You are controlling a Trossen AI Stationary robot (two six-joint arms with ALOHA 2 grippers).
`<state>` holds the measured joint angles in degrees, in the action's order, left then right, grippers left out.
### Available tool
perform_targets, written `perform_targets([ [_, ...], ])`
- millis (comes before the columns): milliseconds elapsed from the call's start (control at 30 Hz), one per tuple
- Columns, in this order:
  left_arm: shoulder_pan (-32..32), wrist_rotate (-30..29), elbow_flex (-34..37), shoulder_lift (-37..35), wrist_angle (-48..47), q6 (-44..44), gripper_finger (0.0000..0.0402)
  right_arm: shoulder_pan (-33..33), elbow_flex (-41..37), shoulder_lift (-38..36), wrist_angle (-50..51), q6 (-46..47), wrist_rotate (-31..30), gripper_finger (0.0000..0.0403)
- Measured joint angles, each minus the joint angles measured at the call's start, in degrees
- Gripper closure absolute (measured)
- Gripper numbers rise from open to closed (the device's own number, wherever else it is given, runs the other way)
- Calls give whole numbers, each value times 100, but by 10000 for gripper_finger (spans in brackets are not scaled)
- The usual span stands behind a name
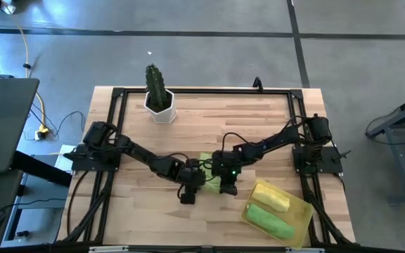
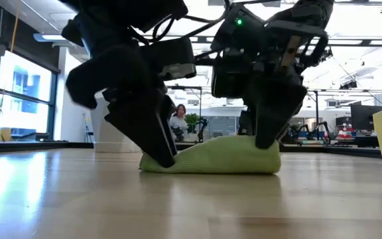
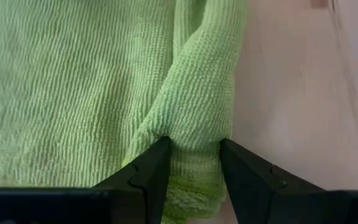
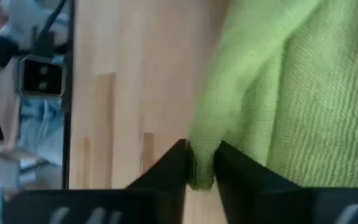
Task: Roll microfiber towels into tight, uniform cylinder then place into a basket
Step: Roll the light green towel
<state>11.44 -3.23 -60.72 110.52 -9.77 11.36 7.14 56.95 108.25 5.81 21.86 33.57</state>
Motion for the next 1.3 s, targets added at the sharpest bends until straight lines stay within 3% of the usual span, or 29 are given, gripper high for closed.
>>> perform_targets([
  [167,47,484,-10,-11,-386,1297,266,0,2,-317,67,-860,133,270],
  [267,70,537,-14,-11,-456,1906,266,20,2,-638,194,-1796,-170,243],
  [433,16,515,-6,-11,-419,2843,266,428,4,-1049,527,-3509,-1499,232],
  [600,-149,533,19,-11,-300,3028,268,1128,9,-1013,576,-4485,-3161,231],
  [733,-303,560,22,11,-168,3026,278,1564,9,-1008,502,-4560,-4250,231],
  [933,-472,589,34,28,121,2898,297,1781,-44,-886,279,-4505,-4520,231],
  [1133,-479,582,34,28,209,2830,306,1587,-46,-568,480,-3958,-5387,231],
  [1300,-479,584,34,28,209,2876,307,1460,-52,-556,730,-3437,-5437,231],
])
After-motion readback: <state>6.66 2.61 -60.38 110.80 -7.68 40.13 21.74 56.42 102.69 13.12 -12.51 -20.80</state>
